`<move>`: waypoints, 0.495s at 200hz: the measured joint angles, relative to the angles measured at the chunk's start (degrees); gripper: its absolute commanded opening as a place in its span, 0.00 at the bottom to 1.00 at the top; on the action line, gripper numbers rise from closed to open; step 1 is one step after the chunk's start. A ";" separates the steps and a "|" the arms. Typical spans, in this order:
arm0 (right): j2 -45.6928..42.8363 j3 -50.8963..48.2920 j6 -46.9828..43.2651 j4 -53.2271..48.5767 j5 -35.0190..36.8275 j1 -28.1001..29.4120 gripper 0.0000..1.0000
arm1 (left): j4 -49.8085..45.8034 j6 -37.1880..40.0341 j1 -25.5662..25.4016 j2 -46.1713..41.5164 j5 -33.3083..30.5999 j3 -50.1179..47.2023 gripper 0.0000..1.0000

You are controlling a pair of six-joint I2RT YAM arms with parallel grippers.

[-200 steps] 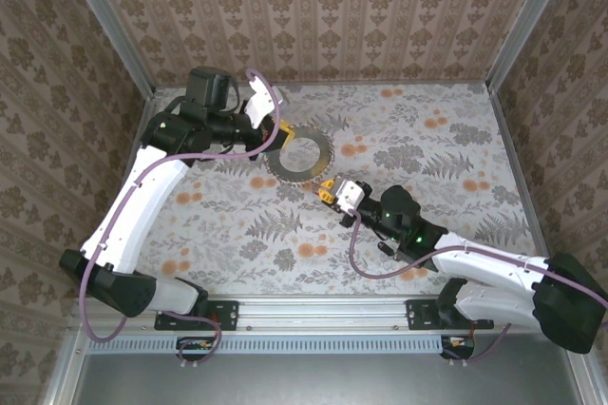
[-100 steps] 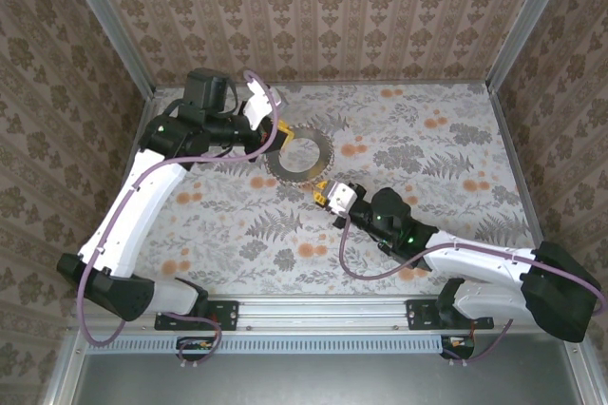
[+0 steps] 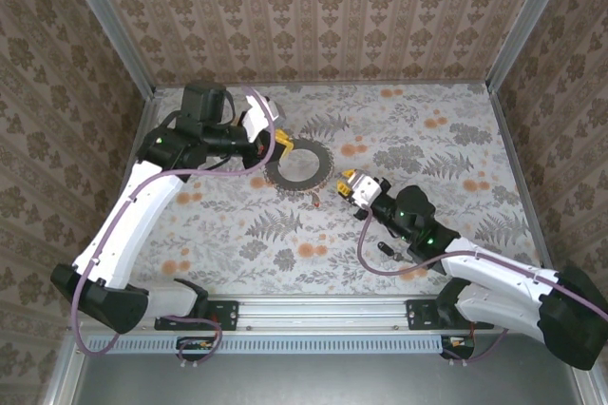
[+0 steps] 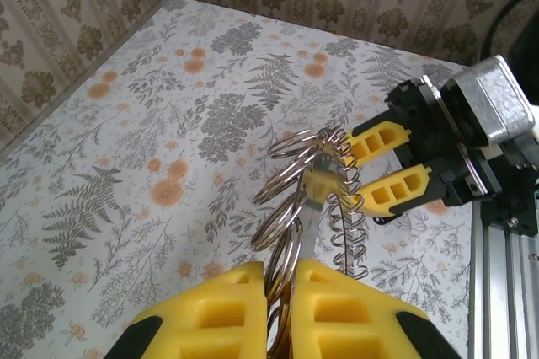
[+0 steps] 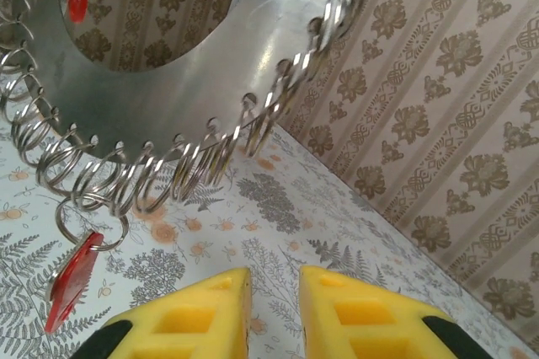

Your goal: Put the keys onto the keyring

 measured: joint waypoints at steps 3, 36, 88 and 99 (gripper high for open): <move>-0.07 0.00 -0.02 -0.07 -0.31 -0.09 0.24 | 0.11 0.26 0.00 0.00 0.17 -0.13 0.00; -0.07 -0.66 -1.05 -0.07 -2.71 -0.44 0.25 | 1.66 3.19 0.02 -0.11 2.34 -1.53 0.00; -0.07 -1.01 -1.99 -0.07 -4.13 -1.38 0.25 | 3.72 6.23 0.07 -0.79 4.57 -3.26 0.00; -0.07 -1.03 -2.36 -0.09 -4.33 -1.53 0.24 | 3.80 6.64 0.07 -0.98 4.72 -3.26 0.00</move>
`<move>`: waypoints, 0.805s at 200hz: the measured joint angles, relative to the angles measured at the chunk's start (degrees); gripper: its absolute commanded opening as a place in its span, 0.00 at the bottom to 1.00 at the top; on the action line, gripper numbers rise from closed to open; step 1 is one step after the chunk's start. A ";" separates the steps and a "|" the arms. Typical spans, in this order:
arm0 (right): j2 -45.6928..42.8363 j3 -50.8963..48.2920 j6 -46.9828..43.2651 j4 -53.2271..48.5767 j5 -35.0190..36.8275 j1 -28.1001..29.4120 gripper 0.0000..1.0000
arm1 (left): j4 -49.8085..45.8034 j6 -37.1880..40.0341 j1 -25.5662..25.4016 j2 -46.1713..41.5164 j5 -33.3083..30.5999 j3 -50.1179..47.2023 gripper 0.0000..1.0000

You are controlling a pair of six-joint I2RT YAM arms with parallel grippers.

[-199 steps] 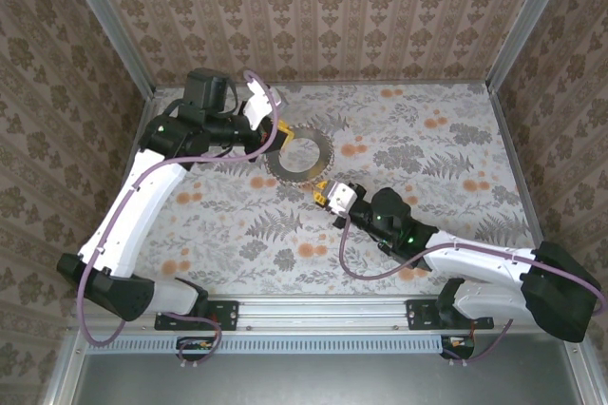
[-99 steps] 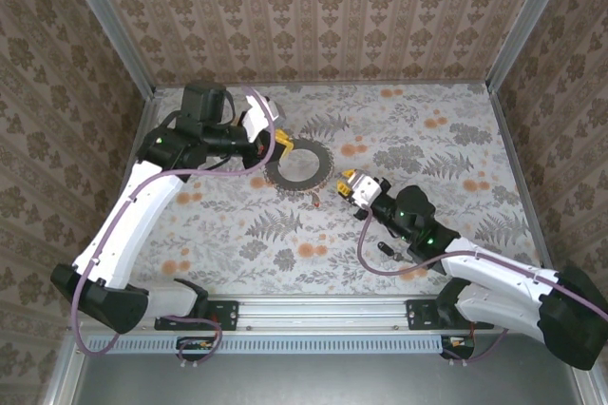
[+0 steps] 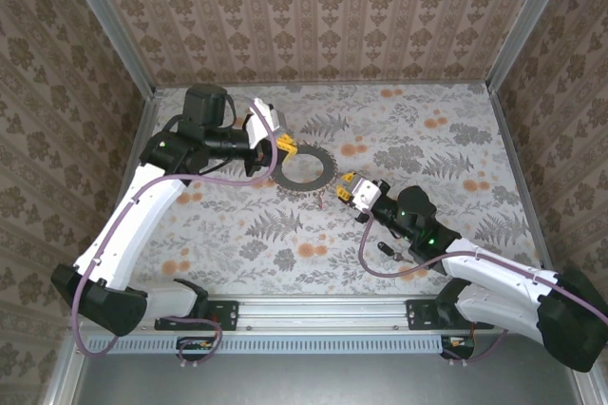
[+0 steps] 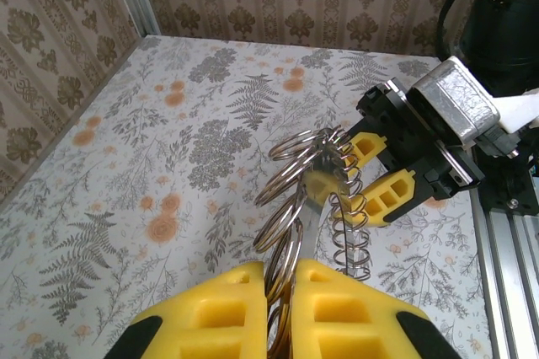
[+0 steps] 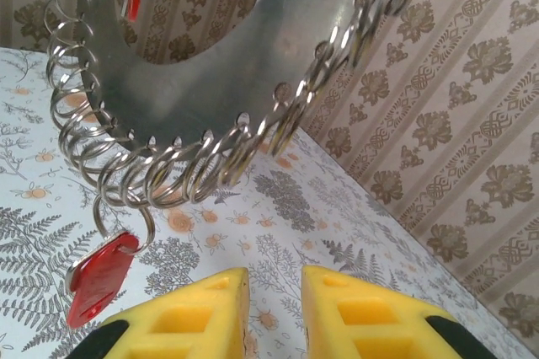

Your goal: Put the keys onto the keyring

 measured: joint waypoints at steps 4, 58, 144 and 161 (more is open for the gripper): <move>0.00 0.02 -0.02 0.00 -0.07 -0.04 0.24 | 0.00 0.15 0.00 -0.09 0.02 0.00 0.00; -0.59 0.02 -0.20 -1.20 -2.10 -0.04 0.21 | 0.15 0.42 0.00 -0.55 -0.09 0.00 0.00; -0.26 0.94 0.28 -2.32 -5.88 0.48 0.19 | 0.28 -0.09 0.00 -0.57 -1.49 0.00 0.00; 0.55 1.46 0.28 -1.70 -5.86 0.83 0.19 | 0.33 -0.42 0.00 -0.57 -1.84 0.00 0.00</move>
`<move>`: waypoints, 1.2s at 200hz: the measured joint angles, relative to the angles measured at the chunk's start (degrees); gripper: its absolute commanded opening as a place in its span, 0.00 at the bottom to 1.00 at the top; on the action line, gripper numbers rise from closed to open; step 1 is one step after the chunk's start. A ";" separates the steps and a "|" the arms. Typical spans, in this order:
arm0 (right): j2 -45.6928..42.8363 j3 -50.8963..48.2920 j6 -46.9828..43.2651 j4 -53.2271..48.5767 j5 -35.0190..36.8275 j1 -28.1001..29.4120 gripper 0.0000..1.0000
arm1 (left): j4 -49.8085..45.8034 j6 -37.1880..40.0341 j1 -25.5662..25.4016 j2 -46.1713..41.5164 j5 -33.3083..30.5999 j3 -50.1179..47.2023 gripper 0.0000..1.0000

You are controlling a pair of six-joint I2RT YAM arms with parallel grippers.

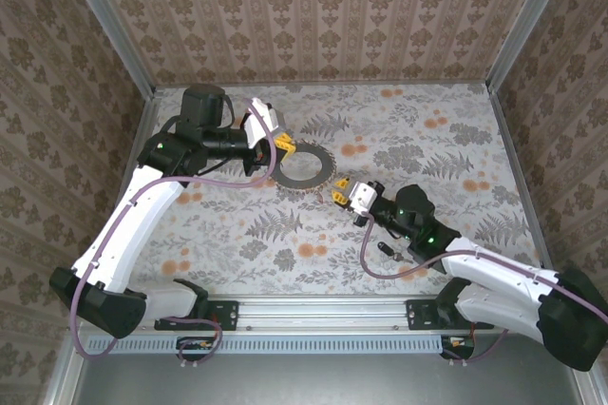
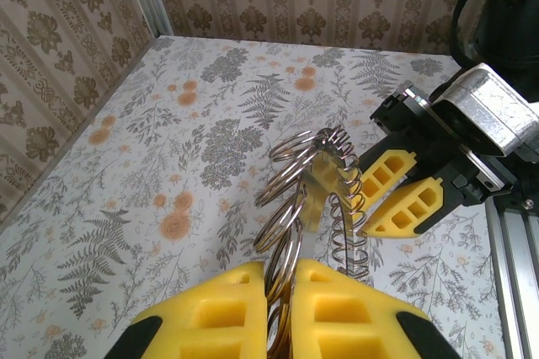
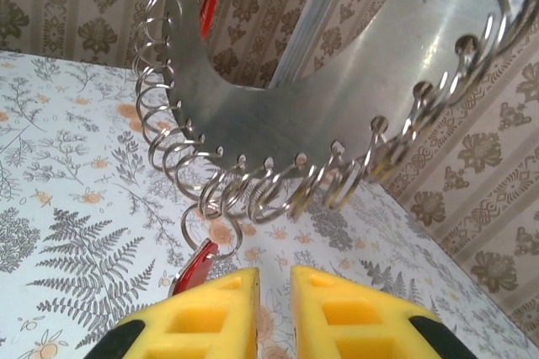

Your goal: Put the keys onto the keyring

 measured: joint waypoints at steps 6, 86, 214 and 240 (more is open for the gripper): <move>0.26 0.22 0.02 0.22 0.02 0.13 0.19 | 0.00 -0.15 0.00 0.00 -0.11 0.00 0.00; 0.59 0.46 -0.02 0.90 2.45 0.74 0.18 | 0.00 -1.46 0.00 0.00 -2.40 0.00 0.00; 1.57 0.79 1.95 0.46 2.40 3.69 0.18 | 8.04 -9.79 -0.02 -0.02 -4.07 -3.08 0.00; 2.95 1.27 2.16 0.70 2.84 4.22 0.19 | 9.25 -10.23 -0.02 -0.17 -4.07 -3.21 0.00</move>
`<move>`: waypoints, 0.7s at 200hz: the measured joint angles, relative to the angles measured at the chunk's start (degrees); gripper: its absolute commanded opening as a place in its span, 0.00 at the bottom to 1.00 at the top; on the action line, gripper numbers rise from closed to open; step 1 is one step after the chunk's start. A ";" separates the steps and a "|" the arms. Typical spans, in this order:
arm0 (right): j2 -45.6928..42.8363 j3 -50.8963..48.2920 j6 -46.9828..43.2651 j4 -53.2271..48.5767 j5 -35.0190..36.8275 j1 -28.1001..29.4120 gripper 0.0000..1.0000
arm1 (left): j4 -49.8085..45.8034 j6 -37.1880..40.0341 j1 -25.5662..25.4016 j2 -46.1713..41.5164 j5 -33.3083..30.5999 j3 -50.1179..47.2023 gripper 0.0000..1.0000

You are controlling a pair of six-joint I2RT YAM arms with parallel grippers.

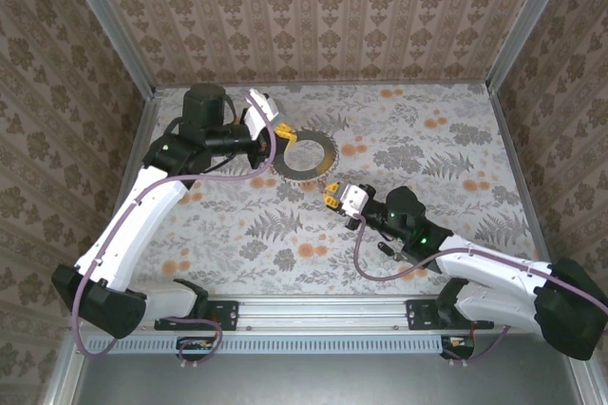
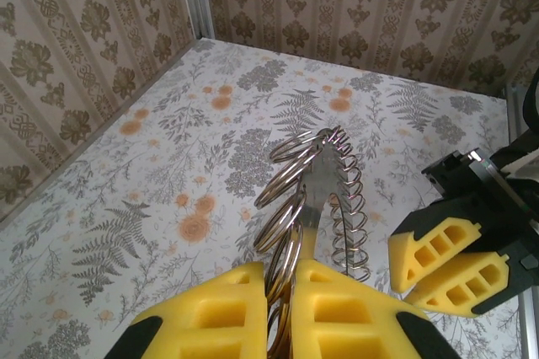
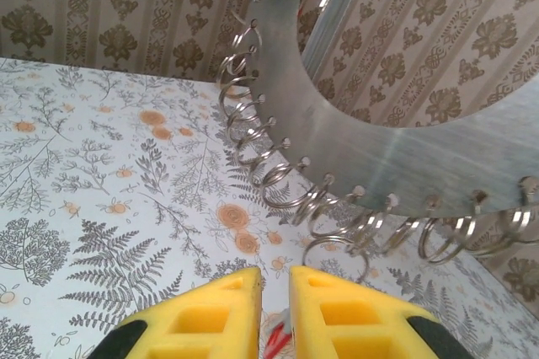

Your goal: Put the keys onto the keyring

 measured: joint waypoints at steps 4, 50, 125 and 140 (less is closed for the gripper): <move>0.07 0.00 0.02 0.11 0.22 0.07 0.19 | 0.17 0.00 0.00 -0.13 0.00 -0.09 0.00; -0.55 0.00 -1.79 0.63 4.66 0.13 0.20 | 0.11 0.61 -0.17 -1.07 -0.04 -0.61 0.00; -6.34 0.00 -2.36 0.57 5.44 -6.01 0.20 | -4.04 5.14 -0.74 -1.81 -1.36 -0.59 0.00; -6.40 0.00 -2.36 0.44 4.42 -6.19 0.20 | -4.61 5.49 -0.74 -2.10 -1.40 -0.59 0.00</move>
